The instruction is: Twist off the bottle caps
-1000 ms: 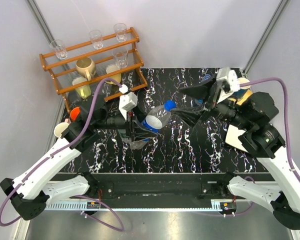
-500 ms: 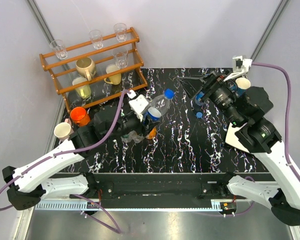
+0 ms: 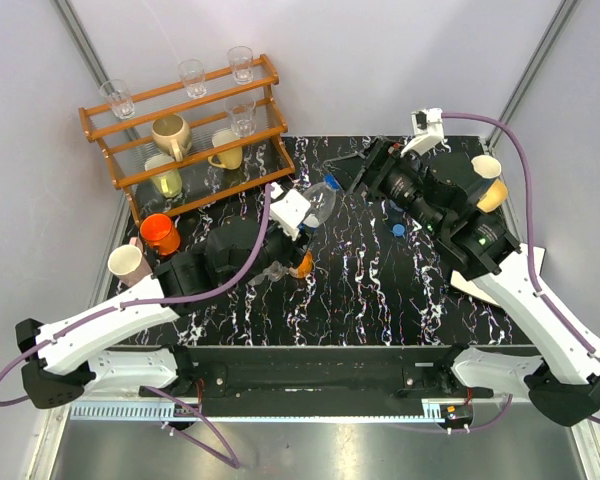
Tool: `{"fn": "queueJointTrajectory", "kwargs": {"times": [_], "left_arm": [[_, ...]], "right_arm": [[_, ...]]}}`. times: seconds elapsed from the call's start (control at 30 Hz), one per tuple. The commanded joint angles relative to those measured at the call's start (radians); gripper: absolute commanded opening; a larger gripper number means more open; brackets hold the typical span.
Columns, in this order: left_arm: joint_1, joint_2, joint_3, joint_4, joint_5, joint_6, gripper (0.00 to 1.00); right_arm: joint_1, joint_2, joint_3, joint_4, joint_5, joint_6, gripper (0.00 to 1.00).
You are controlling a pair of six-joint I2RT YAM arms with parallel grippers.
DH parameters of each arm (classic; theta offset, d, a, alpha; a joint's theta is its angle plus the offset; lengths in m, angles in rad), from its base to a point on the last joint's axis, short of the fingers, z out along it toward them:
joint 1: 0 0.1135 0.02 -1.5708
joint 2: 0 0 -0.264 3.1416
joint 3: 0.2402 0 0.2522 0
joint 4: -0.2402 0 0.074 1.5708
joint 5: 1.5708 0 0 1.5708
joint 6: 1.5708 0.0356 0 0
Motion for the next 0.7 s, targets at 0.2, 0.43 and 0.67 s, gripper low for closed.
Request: {"fn": "queueJointTrajectory", "kwargs": {"times": [0.2, 0.43, 0.67], "left_arm": [[-0.017, 0.007, 0.045, 0.043, -0.069, 0.022, 0.56], [-0.019, 0.007, 0.046, 0.053, -0.069, 0.02, 0.57], [-0.019, -0.024, 0.04, 0.058, 0.05, 0.028, 0.58]], "right_arm": [[0.027, 0.033, -0.008, 0.06, -0.03, 0.023, 0.61], [0.03, 0.038, -0.023, 0.056, -0.062, 0.028, 0.42], [0.032, 0.009, -0.04, 0.071, -0.12, -0.035, 0.01]]}}
